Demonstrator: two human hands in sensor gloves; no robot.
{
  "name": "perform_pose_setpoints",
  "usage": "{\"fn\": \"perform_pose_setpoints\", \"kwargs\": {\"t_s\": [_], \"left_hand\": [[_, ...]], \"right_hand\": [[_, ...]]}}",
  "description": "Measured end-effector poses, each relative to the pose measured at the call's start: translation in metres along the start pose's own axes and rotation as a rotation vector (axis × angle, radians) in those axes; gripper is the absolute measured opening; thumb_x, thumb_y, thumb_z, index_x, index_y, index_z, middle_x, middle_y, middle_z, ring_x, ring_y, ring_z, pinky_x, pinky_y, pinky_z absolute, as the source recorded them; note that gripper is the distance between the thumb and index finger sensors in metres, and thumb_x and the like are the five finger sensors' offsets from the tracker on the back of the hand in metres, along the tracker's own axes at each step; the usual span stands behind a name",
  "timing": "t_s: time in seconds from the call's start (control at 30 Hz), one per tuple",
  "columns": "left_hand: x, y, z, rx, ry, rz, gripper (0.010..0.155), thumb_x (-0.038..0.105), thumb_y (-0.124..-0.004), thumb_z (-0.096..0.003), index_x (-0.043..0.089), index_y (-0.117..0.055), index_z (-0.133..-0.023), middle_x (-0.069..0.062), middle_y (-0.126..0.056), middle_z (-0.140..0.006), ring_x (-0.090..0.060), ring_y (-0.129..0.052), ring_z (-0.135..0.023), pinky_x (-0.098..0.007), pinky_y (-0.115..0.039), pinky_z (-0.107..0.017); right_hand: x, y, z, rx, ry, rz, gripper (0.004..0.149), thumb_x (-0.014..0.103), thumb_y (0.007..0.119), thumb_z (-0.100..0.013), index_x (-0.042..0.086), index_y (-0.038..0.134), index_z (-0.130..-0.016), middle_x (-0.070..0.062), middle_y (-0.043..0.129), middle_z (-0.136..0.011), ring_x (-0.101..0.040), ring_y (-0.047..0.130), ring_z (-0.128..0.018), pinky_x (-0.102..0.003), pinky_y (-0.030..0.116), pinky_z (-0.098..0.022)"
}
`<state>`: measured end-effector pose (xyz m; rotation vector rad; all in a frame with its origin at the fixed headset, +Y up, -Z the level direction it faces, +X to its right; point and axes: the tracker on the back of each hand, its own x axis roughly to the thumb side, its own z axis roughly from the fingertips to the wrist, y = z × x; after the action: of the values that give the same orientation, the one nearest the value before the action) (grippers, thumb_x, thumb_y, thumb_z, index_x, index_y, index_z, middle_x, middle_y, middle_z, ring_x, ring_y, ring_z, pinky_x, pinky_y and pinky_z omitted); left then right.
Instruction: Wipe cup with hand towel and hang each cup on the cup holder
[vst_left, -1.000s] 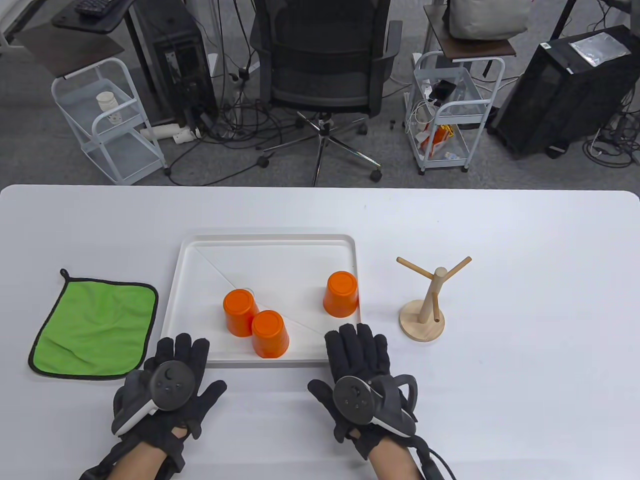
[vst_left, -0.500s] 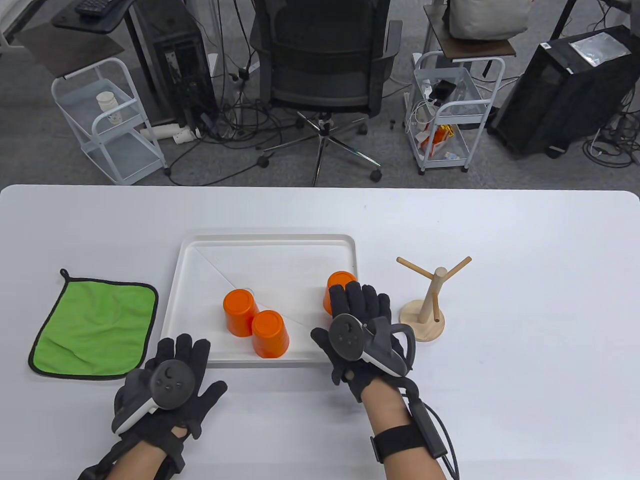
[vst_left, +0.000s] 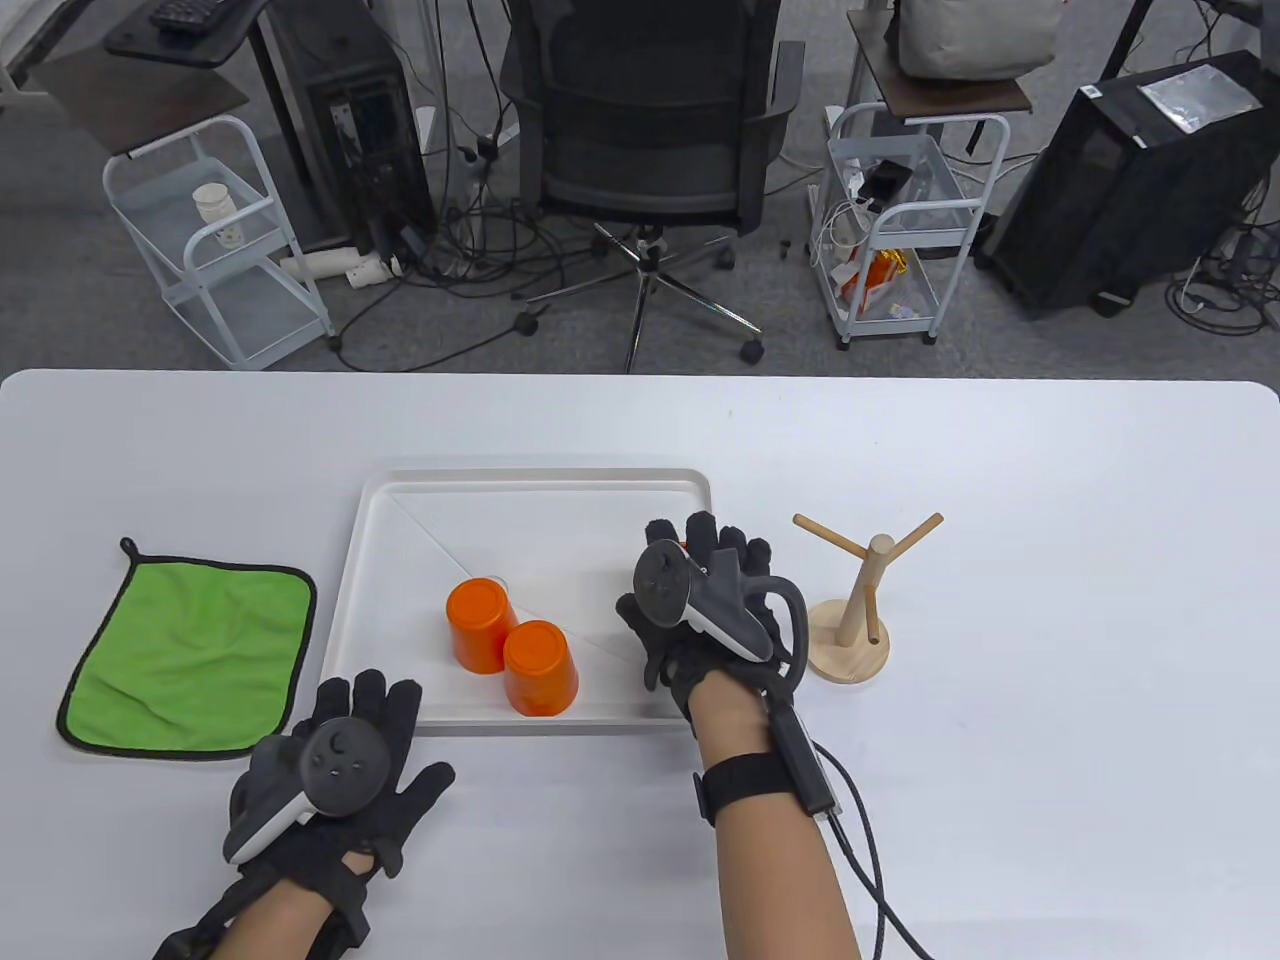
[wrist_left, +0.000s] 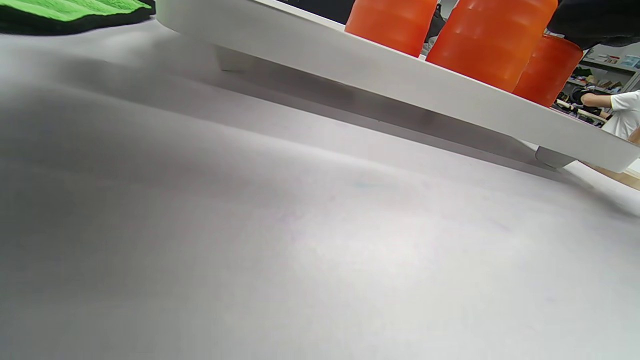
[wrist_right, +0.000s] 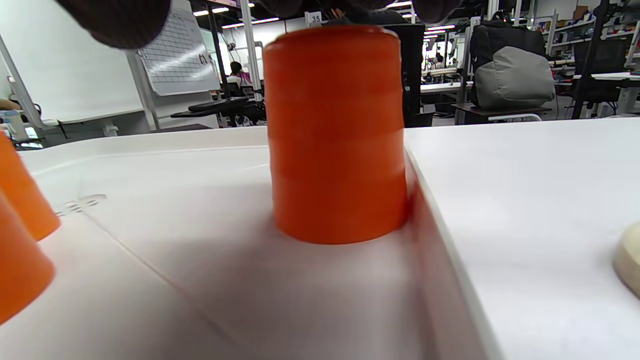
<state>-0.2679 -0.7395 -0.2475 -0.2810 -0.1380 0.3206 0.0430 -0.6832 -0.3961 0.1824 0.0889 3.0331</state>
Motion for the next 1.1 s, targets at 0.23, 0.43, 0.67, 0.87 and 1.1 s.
{"fn": "perform_pose_setpoints", "kwargs": {"t_s": [0.23,0.43,0.67,0.87,1.1], "left_hand": [[-0.001,0.0,-0.001,-0.007,-0.002,0.011,0.088,0.069,-0.055,-0.042,0.024,-0.018,-0.108,-0.013,-0.009,-0.116,-0.047,-0.008,-0.103,-0.069,-0.025,-0.072],[-0.002,0.001,-0.001,-0.011,-0.006,0.02,0.087,0.069,-0.055,-0.042,0.026,-0.019,-0.108,-0.013,-0.01,-0.116,-0.047,-0.008,-0.103,-0.07,-0.025,-0.072],[-0.002,0.0,-0.002,-0.016,-0.01,0.027,0.086,0.069,-0.055,-0.042,0.026,-0.021,-0.109,-0.013,-0.01,-0.116,-0.047,-0.008,-0.103,-0.07,-0.025,-0.072],[-0.003,0.001,-0.002,-0.009,-0.015,0.03,0.086,0.069,-0.055,-0.042,0.026,-0.022,-0.109,-0.013,-0.011,-0.116,-0.047,-0.008,-0.103,-0.07,-0.025,-0.072],[-0.004,0.0,-0.001,-0.004,-0.019,0.034,0.086,0.069,-0.055,-0.0418,0.025,-0.022,-0.109,-0.013,-0.011,-0.116,-0.047,-0.009,-0.103,-0.07,-0.025,-0.072]], "right_hand": [[-0.002,0.01,-0.014,0.032,0.046,0.016,0.073,0.059,0.066,-0.048,0.033,0.035,-0.108,-0.018,0.029,-0.119,-0.057,0.042,-0.1,-0.071,0.029,-0.074],[-0.002,0.02,-0.018,-0.018,0.05,0.014,0.069,0.051,0.07,-0.049,0.034,0.035,-0.106,-0.018,0.042,-0.114,-0.047,0.064,-0.088,-0.066,0.043,-0.073],[-0.002,0.02,-0.014,-0.081,0.028,-0.071,0.065,0.047,0.072,-0.048,0.037,0.043,-0.105,-0.02,0.048,-0.111,-0.046,0.069,-0.084,-0.066,0.046,-0.072],[-0.001,0.011,0.001,-0.161,-0.034,-0.119,0.063,0.047,0.073,-0.048,0.035,0.046,-0.104,-0.021,0.051,-0.109,-0.046,0.071,-0.082,-0.065,0.048,-0.071],[-0.004,-0.003,0.028,-0.242,-0.081,-0.225,0.066,0.048,0.072,-0.048,0.026,0.045,-0.104,-0.026,0.057,-0.104,-0.047,0.078,-0.076,-0.066,0.054,-0.068]]}}
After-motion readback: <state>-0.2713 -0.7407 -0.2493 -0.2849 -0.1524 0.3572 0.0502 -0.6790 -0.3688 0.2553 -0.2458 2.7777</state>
